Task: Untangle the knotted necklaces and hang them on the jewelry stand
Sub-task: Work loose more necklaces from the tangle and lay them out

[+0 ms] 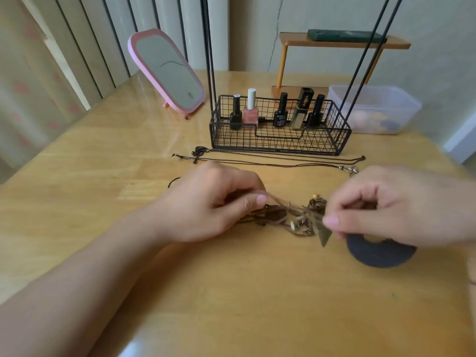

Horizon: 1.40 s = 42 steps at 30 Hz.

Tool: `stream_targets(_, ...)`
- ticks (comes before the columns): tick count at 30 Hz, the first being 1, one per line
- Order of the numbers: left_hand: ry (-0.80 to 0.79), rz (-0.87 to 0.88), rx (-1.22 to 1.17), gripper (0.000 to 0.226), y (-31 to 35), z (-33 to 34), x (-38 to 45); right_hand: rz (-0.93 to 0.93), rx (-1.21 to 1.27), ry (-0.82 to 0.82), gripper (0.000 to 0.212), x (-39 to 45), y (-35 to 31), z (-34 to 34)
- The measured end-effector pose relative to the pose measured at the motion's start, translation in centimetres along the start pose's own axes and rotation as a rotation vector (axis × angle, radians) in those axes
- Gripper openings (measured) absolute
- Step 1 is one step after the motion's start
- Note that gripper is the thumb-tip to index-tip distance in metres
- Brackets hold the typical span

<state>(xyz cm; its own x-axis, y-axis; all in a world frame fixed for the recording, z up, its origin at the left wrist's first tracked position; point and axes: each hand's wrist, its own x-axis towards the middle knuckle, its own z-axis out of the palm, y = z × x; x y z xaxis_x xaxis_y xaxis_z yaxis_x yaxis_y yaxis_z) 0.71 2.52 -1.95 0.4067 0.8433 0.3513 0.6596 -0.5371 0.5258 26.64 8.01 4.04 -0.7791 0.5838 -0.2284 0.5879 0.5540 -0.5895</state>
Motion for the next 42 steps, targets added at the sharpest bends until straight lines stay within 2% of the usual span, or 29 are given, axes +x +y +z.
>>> stream_targets(2,-0.01,0.022,0.034,0.009,-0.3,-0.6,-0.2,0.028,-0.13,-0.097,0.032,0.2,-0.4,1.1)
stream_targets(5,-0.087,0.033,0.008,0.018,-0.5,-1.6,-0.6,0.099,-0.44,-0.179,0.036,0.6,-1.0,2.9)
stream_targets(8,-0.176,0.046,-0.016,0.034,-0.7,-1.8,-0.8,0.139,-0.428,-0.207,0.071,0.4,-1.1,2.6)
stream_targets(10,-0.212,0.041,0.02,0.038,-0.8,-1.5,-0.7,0.179,-0.356,-0.129,0.09,0.3,-0.4,1.6)
stream_targets(11,-0.222,0.037,0.033,0.04,-0.8,-1.3,-0.7,0.22,-0.371,-0.071,0.086,0.3,0.2,1.1)
stream_targets(14,-0.233,0.045,0.038,0.038,-0.9,-1.2,-0.7,0.361,-0.437,0.168,0.035,1.0,1.4,0.5)
stream_targets(15,-0.231,0.053,0.04,0.037,-0.9,-1.1,-0.7,0.386,-0.444,0.188,0.035,1.4,1.6,0.5)
stream_targets(17,-0.222,0.064,0.051,0.033,-0.8,-1.0,-0.7,0.384,-0.429,0.132,0.051,2.1,2.3,0.7)
stream_targets(18,-0.215,0.065,0.063,0.032,-0.8,-1.0,-0.6,0.364,-0.402,0.097,0.054,2.4,2.5,0.9)
stream_targets(19,-0.203,0.062,0.075,0.031,-0.8,-0.9,-0.6,0.343,-0.363,0.074,0.048,2.6,2.4,1.1)
stream_targets(22,-0.113,0.057,0.098,0.024,-0.7,-0.5,-0.4,0.252,-0.308,0.077,0.018,3.1,2.8,1.3)
stream_targets(24,-0.041,0.06,0.09,0.015,-0.6,0.1,-0.1,0.218,-0.308,0.083,0.016,3.1,3.3,1.0)
stream_targets(26,-0.028,0.048,0.114,0.02,-0.7,0.8,0.2,0.169,-0.235,0.118,0.013,2.8,3.4,0.3)
stream_targets(28,-0.068,0.048,0.207,0.031,-0.8,1.4,0.4,0.077,0.059,0.153,0.014,2.1,3.2,-0.4)
stream_targets(31,-0.125,0.033,0.239,0.033,-1.1,1.7,0.4,-0.133,0.481,0.136,0.027,1.2,3.3,-0.9)
stream_targets(35,-0.113,0.006,0.193,0.024,-1.3,1.6,0.3,-0.293,0.78,0.124,0.032,1.3,3.2,-1.0)
stream_targets(39,-0.125,0.011,0.17,0.019,-1.2,1.5,0.3,-0.346,0.833,0.226,0.038,1.0,2.8,-1.3)
stream_targets(42,-0.111,0.01,0.138,0.014,-1.1,1.5,0.3,-0.29,0.67,0.402,0.04,1.0,2.4,-1.2)
